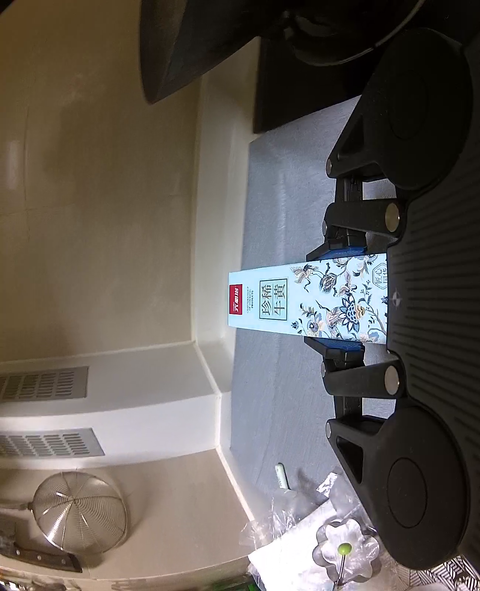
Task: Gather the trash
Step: 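Lift the pale blue box and milk pouch with both grippers off the mat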
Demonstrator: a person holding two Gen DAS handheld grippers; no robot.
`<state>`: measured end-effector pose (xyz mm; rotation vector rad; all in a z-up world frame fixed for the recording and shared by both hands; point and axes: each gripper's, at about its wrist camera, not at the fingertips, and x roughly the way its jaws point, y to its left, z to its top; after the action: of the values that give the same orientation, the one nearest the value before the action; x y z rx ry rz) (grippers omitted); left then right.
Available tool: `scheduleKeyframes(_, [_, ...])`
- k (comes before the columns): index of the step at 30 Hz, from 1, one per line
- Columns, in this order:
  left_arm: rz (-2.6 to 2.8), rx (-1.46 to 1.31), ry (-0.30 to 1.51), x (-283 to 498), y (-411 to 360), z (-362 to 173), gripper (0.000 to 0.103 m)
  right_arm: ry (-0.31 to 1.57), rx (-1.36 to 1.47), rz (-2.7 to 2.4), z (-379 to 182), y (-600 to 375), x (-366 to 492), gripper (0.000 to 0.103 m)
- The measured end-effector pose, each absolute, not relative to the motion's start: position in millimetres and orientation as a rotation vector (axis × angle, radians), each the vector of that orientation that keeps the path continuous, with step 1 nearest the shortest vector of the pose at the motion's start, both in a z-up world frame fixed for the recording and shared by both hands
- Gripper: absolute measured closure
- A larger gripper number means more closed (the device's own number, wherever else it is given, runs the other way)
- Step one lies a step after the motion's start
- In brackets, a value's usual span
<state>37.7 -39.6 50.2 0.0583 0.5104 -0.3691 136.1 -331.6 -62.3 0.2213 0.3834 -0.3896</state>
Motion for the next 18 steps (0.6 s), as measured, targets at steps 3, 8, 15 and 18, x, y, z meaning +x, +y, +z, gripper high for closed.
scheduleKeyframes(3, [-0.348, 0.061, 0.499, 17.0, -21.3, 52.1, 0.041, 0.381, 0.235, -0.364, -55.8, -322.8, 120.3, 0.061])
scheduleKeyframes(8, [-0.313, 0.065, 0.514, -14.0, 4.0, 45.4, 0.041, 0.350, 0.185, -0.315, -41.1, -295.0, 74.7, 0.061])
scheduleKeyframes(15, [-0.276, 0.047, 0.554, -54.9, 36.2, 25.9, 0.041, 0.299, 0.144, -0.193, -19.7, -247.0, -4.0, 0.061])
scheduleKeyframes(18, [-0.254, 0.025, 0.574, -70.5, 50.9, 17.6, 0.041, 0.284, 0.115, -0.118, -11.6, -220.4, -35.5, 0.061])
